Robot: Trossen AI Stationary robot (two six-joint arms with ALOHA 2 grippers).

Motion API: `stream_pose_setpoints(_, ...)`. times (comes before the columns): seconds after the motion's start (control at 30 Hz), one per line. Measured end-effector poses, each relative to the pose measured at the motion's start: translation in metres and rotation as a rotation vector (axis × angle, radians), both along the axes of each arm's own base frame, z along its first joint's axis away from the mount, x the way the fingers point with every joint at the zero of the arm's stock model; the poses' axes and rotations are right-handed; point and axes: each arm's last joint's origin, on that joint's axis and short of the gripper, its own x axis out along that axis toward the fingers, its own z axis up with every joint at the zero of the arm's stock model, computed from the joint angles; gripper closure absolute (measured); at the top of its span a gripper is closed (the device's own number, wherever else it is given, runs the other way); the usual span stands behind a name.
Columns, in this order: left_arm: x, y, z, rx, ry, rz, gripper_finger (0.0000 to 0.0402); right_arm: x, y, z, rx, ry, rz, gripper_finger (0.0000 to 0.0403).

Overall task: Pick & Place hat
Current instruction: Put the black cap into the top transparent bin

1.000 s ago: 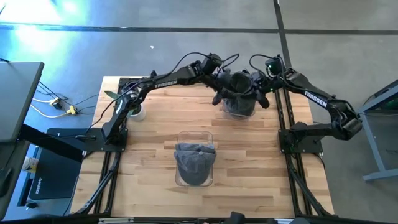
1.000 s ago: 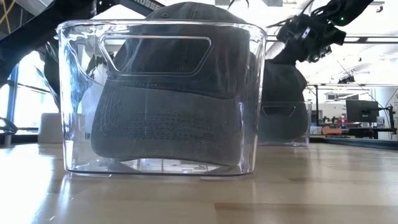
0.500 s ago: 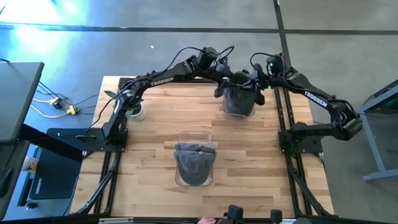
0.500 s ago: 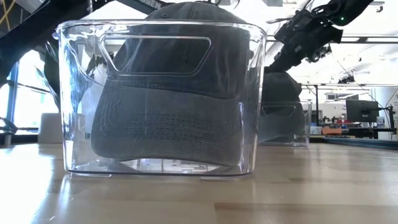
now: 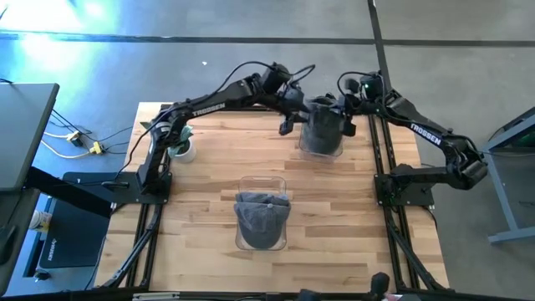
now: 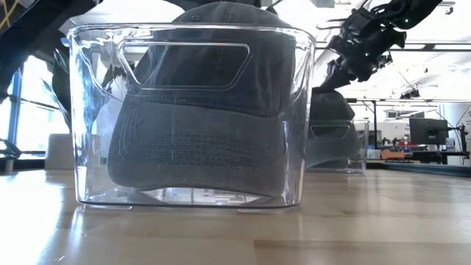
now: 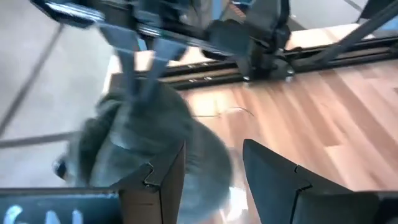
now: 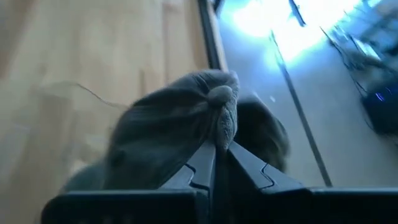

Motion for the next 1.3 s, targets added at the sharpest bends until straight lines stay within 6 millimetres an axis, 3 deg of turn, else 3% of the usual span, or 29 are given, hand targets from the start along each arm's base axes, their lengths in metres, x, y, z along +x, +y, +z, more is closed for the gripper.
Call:
stream_pose_setpoints(0.2,-0.001,-0.023,-0.008,-0.061,0.149,0.028,0.0245,-0.004,0.000,0.003,-0.045,0.051,-0.118,0.0344)
stream_pose_setpoints(0.5,0.004,-0.046,-0.014,-0.119,0.240,0.112,0.0245,-0.019,0.019,0.028,-0.076,-0.037,-0.200,0.0235)
stream_pose_setpoints(0.6,0.003,-0.047,-0.017,-0.180,0.263,0.143,0.0245,-0.021,0.033,0.036,-0.015,-0.103,-0.215,0.0209)
stream_pose_setpoints(0.7,0.002,-0.047,-0.026,-0.199,0.297,0.190,0.0246,-0.017,0.051,0.036,0.171,-0.167,-0.173,0.0200)
stream_pose_setpoints(0.8,0.001,-0.045,-0.038,-0.214,0.346,0.263,0.0254,-0.006,0.067,0.027,0.384,-0.135,-0.124,0.0214)
stream_pose_setpoints(0.87,-0.002,-0.042,-0.041,-0.226,0.372,0.287,0.0266,0.003,0.075,0.019,0.435,-0.060,-0.135,0.0239)
stream_pose_setpoints(1.1,-0.014,-0.046,-0.030,-0.251,0.410,0.297,0.0313,0.035,0.071,-0.017,0.503,0.159,-0.180,0.0387)
stream_pose_setpoints(1.3,-0.014,-0.056,-0.037,-0.305,0.477,0.255,0.0340,0.053,0.058,-0.049,0.477,0.327,-0.198,0.0377)
